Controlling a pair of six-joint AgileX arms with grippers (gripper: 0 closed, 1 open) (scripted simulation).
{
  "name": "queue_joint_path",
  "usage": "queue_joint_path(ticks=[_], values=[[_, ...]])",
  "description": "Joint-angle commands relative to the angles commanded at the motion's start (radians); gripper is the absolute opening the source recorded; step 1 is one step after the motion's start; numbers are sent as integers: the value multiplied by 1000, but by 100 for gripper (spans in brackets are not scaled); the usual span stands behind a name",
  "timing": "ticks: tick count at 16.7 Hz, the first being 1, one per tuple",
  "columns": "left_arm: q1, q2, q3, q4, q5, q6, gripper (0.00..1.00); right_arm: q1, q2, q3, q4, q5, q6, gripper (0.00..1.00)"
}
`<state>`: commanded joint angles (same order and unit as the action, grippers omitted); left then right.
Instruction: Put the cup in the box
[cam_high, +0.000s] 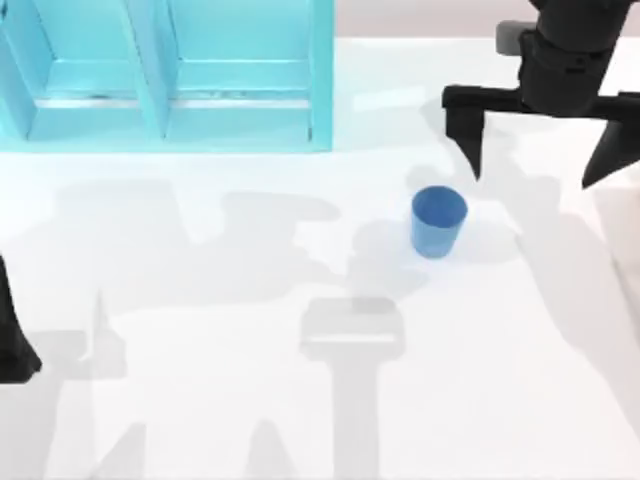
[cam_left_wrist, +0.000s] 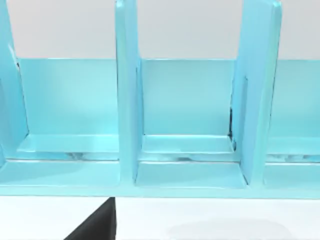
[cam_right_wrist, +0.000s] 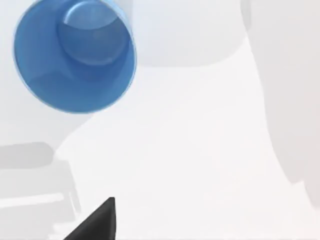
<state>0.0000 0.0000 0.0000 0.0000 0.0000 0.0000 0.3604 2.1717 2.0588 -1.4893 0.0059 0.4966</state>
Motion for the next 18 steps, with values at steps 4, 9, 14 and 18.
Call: queue_joint_path(ticks=[4, 9, 14, 18], values=[[0, 0, 0, 0, 0, 0, 100, 30, 167, 220, -50, 0, -47, 100], [0, 0, 0, 0, 0, 0, 100, 41, 211, 296, -53, -1, -73, 100], [0, 0, 0, 0, 0, 0, 100, 38, 208, 277, -36, -1, -74, 100], [0, 0, 0, 0, 0, 0, 100, 40, 204, 128, 109, -1, -75, 100]])
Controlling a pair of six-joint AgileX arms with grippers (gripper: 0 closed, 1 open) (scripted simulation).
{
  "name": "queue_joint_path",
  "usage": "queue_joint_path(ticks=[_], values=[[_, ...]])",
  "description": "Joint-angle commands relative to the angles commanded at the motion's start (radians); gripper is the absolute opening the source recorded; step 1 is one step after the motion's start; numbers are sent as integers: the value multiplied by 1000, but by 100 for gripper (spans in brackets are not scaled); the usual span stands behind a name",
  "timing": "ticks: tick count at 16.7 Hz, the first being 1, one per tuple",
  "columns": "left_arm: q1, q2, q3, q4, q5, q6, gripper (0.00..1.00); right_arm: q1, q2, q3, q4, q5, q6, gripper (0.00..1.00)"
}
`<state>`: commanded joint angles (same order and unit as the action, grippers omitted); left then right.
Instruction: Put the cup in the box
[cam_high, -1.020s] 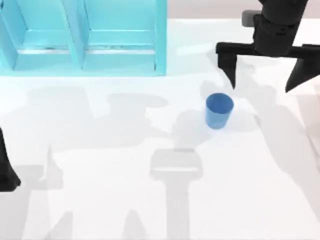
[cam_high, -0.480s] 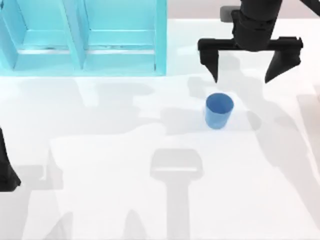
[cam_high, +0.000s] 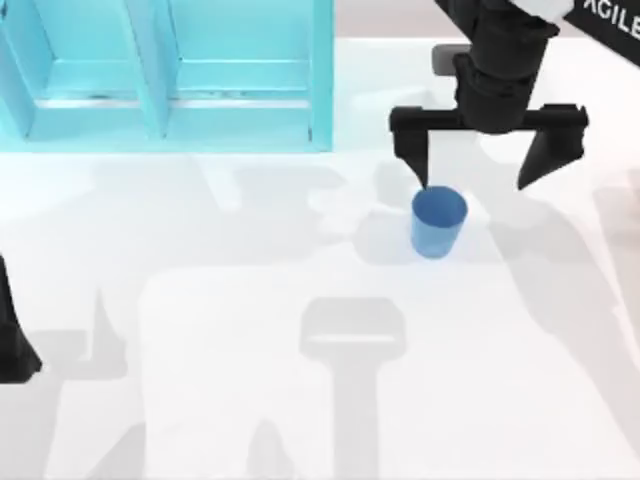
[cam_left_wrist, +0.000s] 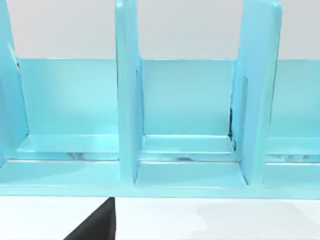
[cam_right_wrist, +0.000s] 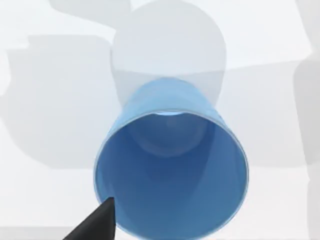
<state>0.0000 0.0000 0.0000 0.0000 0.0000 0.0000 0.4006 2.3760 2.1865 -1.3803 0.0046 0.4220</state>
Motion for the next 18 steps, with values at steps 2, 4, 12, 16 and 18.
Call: queue_joint_path(ticks=[2, 4, 12, 16, 18], values=[[0, 0, 0, 0, 0, 0, 100, 1, -1, -106, 105, 0, 1, 100], [0, 0, 0, 0, 0, 0, 100, 3, 0, -190, 190, 0, 3, 100], [0, 0, 0, 0, 0, 0, 100, 4, 1, -239, 239, 0, 4, 85], [0, 0, 0, 0, 0, 0, 100, 4, 1, -239, 239, 0, 4, 55], [0, 0, 0, 0, 0, 0, 100, 4, 1, -239, 239, 0, 4, 40]])
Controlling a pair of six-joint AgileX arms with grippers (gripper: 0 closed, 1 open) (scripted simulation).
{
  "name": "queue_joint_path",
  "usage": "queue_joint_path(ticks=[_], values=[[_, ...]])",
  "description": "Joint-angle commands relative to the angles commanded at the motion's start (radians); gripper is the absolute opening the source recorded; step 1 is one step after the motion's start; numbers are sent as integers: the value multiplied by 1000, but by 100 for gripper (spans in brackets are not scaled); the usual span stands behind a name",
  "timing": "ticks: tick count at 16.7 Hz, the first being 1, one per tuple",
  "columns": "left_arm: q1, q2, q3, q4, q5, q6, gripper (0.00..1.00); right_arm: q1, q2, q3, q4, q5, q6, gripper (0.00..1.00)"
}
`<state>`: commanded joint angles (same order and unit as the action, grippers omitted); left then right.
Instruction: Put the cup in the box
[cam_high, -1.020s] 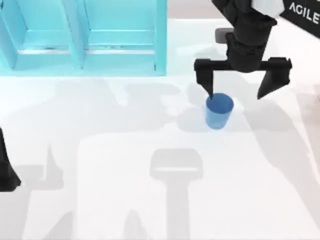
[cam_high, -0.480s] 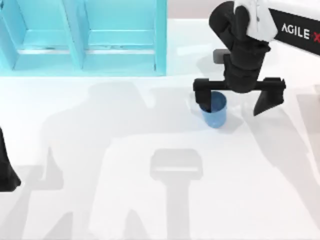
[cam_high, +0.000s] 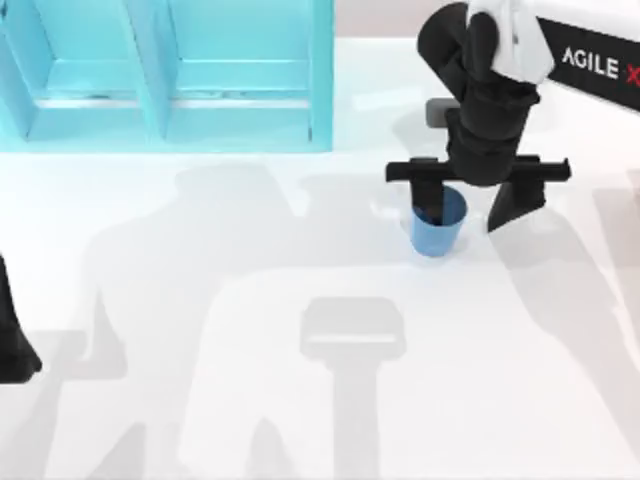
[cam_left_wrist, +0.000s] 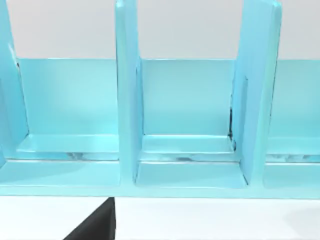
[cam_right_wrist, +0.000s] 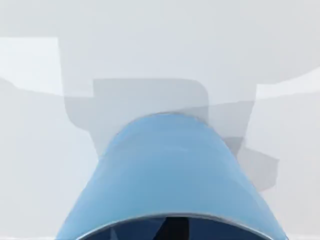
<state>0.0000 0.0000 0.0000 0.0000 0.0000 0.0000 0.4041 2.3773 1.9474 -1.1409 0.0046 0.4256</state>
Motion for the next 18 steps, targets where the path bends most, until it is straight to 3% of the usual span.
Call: queue_joint_path(ticks=[5, 18], values=[[0, 0, 0, 0, 0, 0, 100, 0, 0, 0, 0, 0, 0, 2], [0, 0, 0, 0, 0, 0, 100, -24, -11, 22, -7, -7, -50, 0]])
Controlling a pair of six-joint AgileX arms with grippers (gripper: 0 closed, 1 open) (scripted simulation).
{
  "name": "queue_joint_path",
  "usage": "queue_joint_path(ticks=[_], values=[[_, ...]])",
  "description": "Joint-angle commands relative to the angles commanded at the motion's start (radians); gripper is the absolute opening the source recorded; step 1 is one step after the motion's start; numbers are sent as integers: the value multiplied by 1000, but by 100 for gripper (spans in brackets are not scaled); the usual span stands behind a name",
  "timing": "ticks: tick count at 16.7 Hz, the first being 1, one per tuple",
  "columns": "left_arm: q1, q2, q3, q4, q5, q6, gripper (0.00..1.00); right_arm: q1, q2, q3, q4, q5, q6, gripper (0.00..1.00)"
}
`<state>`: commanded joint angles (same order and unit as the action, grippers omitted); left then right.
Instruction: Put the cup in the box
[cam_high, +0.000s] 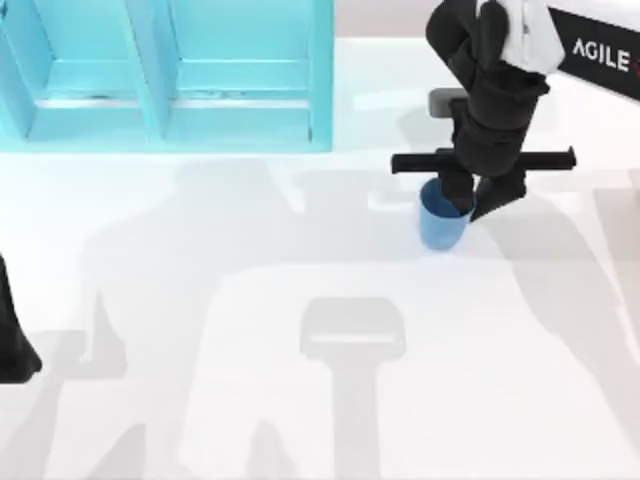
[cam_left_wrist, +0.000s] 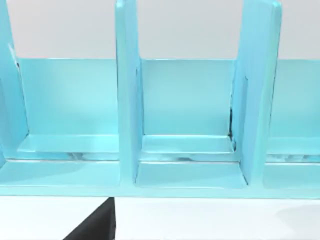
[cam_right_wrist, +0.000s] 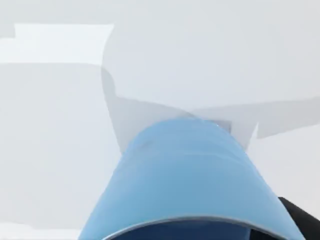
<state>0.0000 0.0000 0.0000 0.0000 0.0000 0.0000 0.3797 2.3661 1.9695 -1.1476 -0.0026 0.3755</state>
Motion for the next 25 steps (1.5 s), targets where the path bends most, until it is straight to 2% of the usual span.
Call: queue_joint_path(ticks=[4, 11, 19, 22, 25], values=[[0, 0, 0, 0, 0, 0, 100, -92, -68, 14, -8, -15, -167, 0], [0, 0, 0, 0, 0, 0, 100, -329, -218, -31, -22, -18, -460, 0], [0, 0, 0, 0, 0, 0, 100, -766, -366, -120, -220, -13, -788, 0], [0, 0, 0, 0, 0, 0, 100, -887, -418, -147, -294, -16, -877, 0], [0, 0, 0, 0, 0, 0, 100, -923, -436, -161, -316, -17, -904, 0]])
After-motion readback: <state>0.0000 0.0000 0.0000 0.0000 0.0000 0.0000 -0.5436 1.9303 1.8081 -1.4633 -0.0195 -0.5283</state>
